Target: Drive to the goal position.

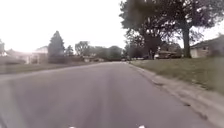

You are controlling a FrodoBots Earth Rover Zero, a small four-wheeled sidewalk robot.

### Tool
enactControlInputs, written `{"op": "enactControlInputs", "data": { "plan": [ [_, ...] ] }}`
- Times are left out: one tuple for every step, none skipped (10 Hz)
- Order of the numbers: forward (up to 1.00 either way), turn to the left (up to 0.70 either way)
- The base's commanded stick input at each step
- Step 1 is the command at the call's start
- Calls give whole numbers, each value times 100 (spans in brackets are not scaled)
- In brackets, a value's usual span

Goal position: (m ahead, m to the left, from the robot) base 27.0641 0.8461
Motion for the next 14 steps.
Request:
{"op": "enactControlInputs", "data": {
  "plan": [
    [100, -4],
    [100, -12],
    [100, -14],
    [100, 0],
    [100, 0],
    [100, 0],
    [100, 0],
    [100, 0],
    [100, 0],
    [100, 0],
    [100, 0],
    [100, 0],
    [100, 0],
    [100, 0]
  ]
}}
